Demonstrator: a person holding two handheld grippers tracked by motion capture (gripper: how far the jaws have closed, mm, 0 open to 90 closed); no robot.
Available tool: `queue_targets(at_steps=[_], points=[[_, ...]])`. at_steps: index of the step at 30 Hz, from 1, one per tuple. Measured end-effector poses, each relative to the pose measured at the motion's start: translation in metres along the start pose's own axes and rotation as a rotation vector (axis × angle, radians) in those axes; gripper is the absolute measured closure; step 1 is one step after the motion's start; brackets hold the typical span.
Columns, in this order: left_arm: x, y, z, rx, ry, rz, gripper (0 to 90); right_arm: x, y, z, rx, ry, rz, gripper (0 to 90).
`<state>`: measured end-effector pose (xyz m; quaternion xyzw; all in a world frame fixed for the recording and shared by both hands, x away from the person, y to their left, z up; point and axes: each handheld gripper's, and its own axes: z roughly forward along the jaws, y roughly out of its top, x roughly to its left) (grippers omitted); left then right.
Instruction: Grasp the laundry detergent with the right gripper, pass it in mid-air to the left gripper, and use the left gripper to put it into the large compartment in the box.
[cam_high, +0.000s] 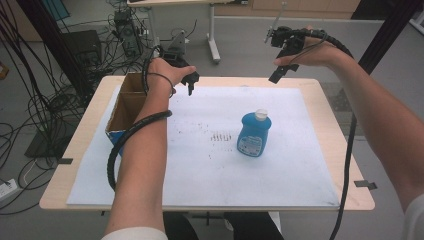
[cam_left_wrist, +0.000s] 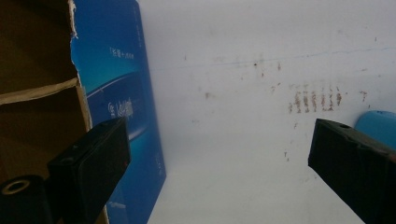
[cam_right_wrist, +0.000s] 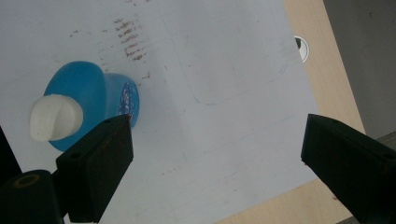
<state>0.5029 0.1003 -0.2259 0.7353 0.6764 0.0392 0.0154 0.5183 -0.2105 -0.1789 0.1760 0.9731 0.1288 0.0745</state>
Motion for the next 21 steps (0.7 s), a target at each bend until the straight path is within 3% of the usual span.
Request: queue_targets(at_steps=[21], points=[[0.0,-0.004,-0.004,-0.009,-0.005,0.009,6.2,0.027,-0.057,-0.013,-0.047,0.02,0.007,8.1]])
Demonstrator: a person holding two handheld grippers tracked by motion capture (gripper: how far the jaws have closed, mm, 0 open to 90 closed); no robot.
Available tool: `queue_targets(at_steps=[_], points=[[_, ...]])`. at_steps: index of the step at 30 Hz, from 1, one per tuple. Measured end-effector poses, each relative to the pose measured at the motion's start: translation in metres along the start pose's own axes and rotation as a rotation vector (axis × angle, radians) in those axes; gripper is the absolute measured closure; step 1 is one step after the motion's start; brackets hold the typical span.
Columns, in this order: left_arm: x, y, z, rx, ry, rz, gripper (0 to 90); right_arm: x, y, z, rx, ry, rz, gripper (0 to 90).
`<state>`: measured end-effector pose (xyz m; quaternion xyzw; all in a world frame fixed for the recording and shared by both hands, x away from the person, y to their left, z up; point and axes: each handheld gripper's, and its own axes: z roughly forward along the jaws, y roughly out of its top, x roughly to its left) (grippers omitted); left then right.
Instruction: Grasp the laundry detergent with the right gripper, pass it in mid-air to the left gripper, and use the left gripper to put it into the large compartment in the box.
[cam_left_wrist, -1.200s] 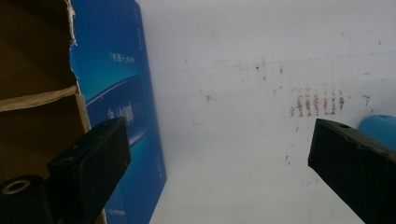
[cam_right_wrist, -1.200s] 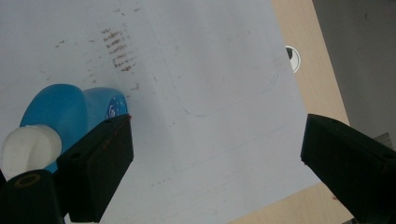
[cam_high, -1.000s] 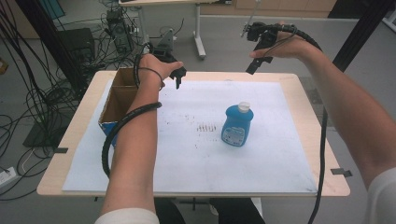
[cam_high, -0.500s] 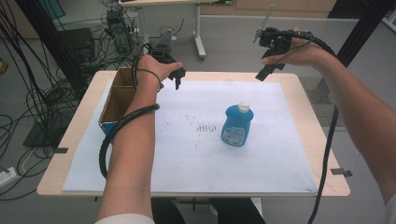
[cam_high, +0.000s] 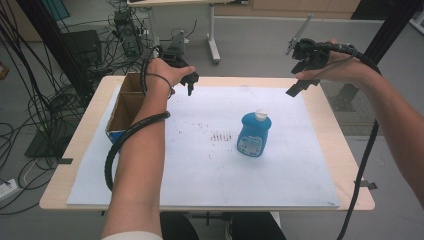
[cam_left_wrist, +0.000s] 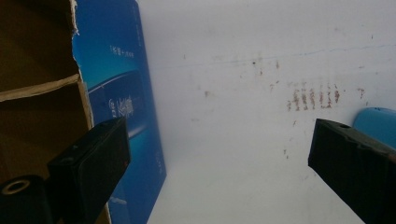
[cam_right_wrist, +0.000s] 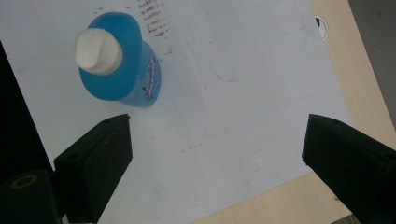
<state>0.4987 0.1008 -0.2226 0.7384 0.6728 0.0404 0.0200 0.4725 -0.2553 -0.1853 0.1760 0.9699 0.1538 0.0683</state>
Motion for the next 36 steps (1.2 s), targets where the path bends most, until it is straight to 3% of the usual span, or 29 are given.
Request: queue_targets(at_steps=[20,36], points=[[-0.003,-0.003,-0.001,0.0,0.002,0.01,6.2,0.026,-0.043,0.002,-0.036,0.026,0.004,5.7],[-0.003,-0.002,-0.001,-0.002,0.002,0.013,6.2,0.047,-0.067,0.025,-0.089,0.062,0.028,4.4]])
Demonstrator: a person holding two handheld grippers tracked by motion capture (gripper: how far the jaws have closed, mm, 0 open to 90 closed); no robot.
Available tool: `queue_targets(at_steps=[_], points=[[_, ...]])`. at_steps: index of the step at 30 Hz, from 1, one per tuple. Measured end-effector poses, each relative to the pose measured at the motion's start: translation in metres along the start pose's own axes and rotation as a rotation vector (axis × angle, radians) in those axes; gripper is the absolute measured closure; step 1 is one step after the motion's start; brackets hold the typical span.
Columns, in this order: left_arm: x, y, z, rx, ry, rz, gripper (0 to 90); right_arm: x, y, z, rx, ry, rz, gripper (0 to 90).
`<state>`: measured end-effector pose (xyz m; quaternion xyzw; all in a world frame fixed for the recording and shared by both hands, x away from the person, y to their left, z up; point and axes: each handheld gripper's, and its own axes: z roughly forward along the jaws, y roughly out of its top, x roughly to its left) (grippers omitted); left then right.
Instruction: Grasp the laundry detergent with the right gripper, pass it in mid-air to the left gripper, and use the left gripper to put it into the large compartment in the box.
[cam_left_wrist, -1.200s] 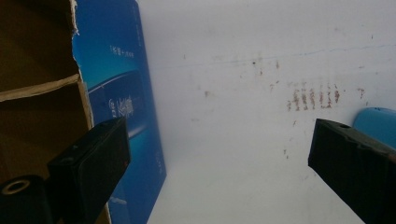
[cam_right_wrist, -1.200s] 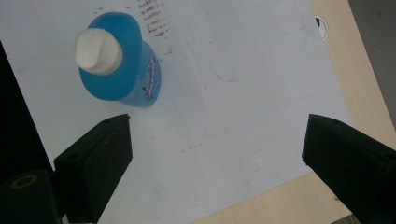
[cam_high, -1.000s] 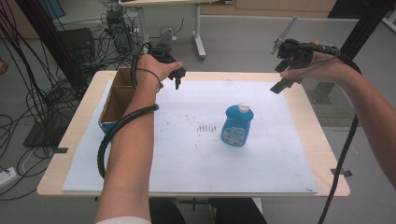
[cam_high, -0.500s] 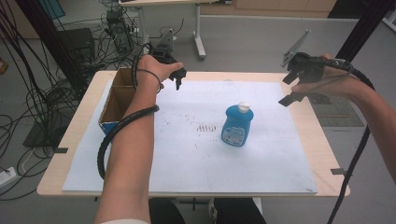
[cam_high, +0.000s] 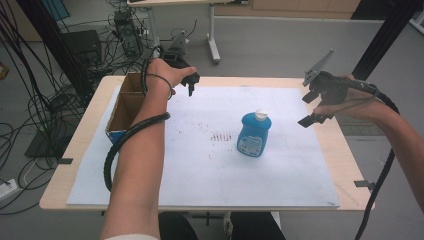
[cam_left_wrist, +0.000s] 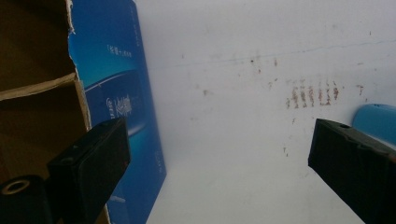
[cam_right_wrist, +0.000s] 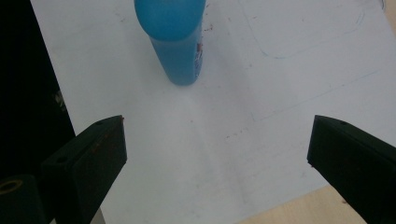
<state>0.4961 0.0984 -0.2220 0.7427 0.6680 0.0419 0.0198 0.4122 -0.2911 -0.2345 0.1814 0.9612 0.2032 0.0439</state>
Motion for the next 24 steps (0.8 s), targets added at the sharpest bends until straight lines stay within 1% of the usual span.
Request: queue_targets(at_steps=[6,7,8,12,16,20,21,24], points=[[0.001,-0.001,-0.001,0.001,0.002,-0.001,6.1,0.006,-0.004,0.009,-0.022,0.009,0.004,4.3],[0.001,-0.001,-0.001,-0.001,0.001,0.001,6.1,0.008,-0.005,0.013,-0.034,0.015,0.003,4.2],[0.001,-0.001,-0.001,-0.001,0.001,0.001,6.1,0.008,-0.005,0.013,-0.034,0.015,0.003,4.2],[0.001,-0.001,-0.001,-0.001,0.002,-0.002,6.2,0.012,-0.008,0.021,-0.062,0.023,0.009,4.2],[0.001,-0.002,-0.001,0.001,0.002,-0.001,6.2,0.013,-0.011,0.028,-0.096,0.026,0.023,4.1],[0.001,-0.002,0.0,0.001,0.002,0.0,6.1,0.015,-0.015,0.036,-0.112,0.028,0.034,4.1],[0.001,-0.002,0.0,-0.001,0.002,-0.002,6.1,0.016,-0.016,0.04,-0.126,0.029,0.038,4.0],[0.0,-0.001,0.0,0.0,0.001,0.001,6.2,0.017,-0.018,0.045,-0.132,0.033,0.042,4.0]])
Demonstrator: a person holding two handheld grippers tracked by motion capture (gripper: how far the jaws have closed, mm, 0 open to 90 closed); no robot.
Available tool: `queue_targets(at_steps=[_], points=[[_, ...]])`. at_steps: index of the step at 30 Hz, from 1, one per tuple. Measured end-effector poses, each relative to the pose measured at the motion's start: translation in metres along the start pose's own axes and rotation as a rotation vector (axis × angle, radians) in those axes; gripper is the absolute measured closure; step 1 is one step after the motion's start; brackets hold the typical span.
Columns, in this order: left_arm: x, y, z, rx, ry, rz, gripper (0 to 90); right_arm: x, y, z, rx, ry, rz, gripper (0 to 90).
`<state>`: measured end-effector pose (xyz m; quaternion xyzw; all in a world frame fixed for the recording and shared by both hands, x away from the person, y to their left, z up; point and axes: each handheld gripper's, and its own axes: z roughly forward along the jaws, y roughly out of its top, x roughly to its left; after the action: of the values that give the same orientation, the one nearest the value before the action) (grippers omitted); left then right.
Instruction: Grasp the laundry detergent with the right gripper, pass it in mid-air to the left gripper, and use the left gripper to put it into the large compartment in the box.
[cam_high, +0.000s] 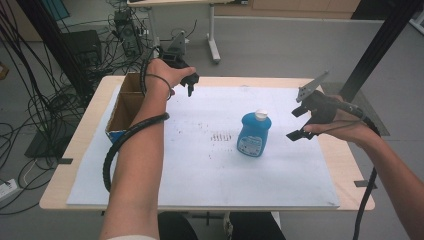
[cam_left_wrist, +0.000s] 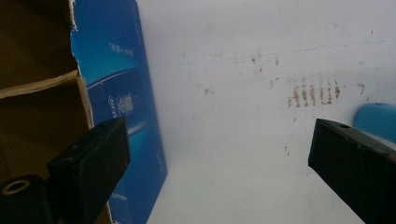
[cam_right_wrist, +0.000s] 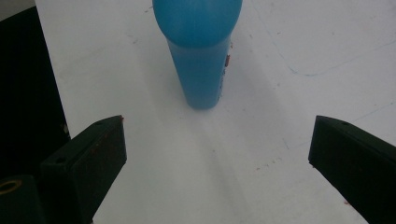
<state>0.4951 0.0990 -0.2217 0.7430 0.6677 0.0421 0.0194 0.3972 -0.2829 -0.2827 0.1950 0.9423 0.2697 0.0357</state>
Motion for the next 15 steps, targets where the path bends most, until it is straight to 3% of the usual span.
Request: queue_targets(at_steps=[5,15], points=[[-0.001,0.0,0.001,0.0,0.0,0.004,6.1,0.003,-0.006,0.015,-0.026,0.009,0.012,3.9],[0.001,-0.001,0.001,-0.001,-0.001,0.0,6.1,0.008,-0.009,0.028,-0.07,0.004,0.03,3.8]])
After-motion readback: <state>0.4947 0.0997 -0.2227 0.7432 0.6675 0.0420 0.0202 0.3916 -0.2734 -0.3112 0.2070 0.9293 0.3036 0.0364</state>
